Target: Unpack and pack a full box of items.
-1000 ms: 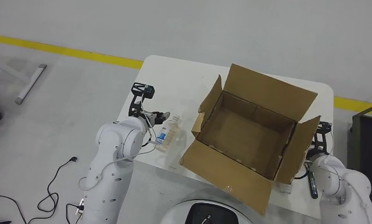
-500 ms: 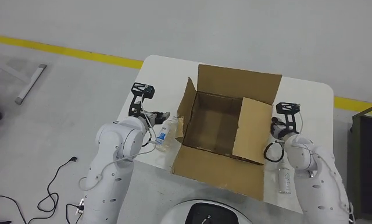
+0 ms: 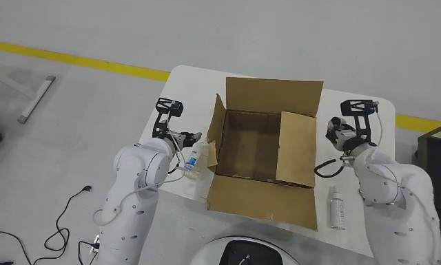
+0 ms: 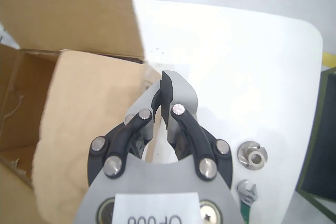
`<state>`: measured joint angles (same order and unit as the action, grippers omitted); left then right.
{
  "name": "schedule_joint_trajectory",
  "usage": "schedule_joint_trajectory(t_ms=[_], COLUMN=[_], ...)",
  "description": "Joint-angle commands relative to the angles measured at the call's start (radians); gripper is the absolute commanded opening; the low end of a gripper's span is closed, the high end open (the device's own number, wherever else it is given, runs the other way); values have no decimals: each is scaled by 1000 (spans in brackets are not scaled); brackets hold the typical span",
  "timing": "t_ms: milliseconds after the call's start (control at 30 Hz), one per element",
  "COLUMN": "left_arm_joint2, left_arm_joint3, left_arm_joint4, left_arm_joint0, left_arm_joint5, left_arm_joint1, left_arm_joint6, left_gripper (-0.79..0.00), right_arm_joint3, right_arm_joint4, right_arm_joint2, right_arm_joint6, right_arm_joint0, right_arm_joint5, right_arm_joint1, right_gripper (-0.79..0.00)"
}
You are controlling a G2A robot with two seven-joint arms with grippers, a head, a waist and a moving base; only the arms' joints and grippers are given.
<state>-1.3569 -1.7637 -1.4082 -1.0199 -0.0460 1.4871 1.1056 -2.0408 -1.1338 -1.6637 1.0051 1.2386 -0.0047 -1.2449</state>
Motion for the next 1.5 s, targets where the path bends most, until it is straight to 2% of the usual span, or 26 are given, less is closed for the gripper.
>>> schedule_joint_trajectory(t_ms=[0,167,333,533,767,900,1067,1267,1467], left_arm_joint2=[0,0,0,0,0,0,0,0,0], left_arm_joint3=[0,0,0,0,0,0,0,0,0], left_arm_joint4=[0,0,0,0,0,0,0,0,0], left_arm_joint0=[0,0,0,0,0,0,0,0,0], left_arm_joint5=[0,0,0,0,0,0,0,0,0], left_arm_joint1=[0,0,0,0,0,0,0,0,0], left_arm_joint6=[0,0,0,0,0,0,0,0,0], left_gripper=[0,0,0,0,0,0,0,0,0], right_arm_joint3=[-73,-128,-106,-54,94,166,186,139,52], right_arm_joint4=[-36,-192,-289,-417,-542,-590,-631,-680,-700], right_arm_joint2=[56,269,436,578,687,719,727,686,607], right_arm_joint6=[62,60,30,48,138,221,305,388,419], right_arm_joint0=[-2,-4,1,-19,-121,-181,-228,-223,-190], right_arm_joint5=[-43,-58,9,81,134,150,121,53,8], right_arm_joint1=[3,-2,-16,-34,-63,-80,-93,-94,-90], right_gripper=[-785,-785,-785,-785,-785,-785,-785,-785,-785])
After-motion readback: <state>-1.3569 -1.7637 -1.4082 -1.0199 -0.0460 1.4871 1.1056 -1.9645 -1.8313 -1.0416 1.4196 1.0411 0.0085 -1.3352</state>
